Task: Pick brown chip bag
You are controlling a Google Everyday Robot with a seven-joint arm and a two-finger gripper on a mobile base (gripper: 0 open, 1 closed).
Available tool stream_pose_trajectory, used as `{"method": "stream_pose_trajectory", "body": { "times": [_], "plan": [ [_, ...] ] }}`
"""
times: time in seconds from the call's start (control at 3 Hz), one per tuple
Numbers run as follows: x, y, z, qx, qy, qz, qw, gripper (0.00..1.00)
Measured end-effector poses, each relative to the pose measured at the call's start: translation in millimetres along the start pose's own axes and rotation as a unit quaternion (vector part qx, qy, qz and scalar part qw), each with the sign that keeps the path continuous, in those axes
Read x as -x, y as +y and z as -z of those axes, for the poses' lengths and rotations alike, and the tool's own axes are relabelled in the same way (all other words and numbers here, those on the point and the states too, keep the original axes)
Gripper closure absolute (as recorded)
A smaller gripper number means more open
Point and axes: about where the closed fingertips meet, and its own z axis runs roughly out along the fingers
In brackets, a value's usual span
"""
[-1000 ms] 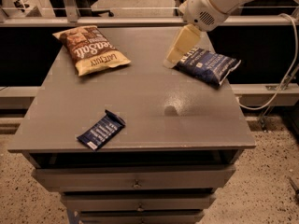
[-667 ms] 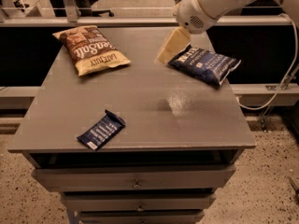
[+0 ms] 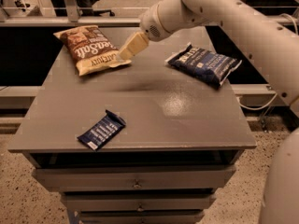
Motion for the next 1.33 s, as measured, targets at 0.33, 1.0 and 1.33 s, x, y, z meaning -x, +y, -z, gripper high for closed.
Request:
{"method": "stream_pose_trajectory", "body": {
  "times": [0.33,1.0,1.33],
  "plan": [
    [9,9,-44,0.026,-0.026,-0.023,0.9991,0.0],
    [10,20,-110,0.061,-0.044,-0.048,0.996,0.0],
    [6,18,-129,0.064,-0.044,-0.058,0.9953,0.18]
  ]
}}
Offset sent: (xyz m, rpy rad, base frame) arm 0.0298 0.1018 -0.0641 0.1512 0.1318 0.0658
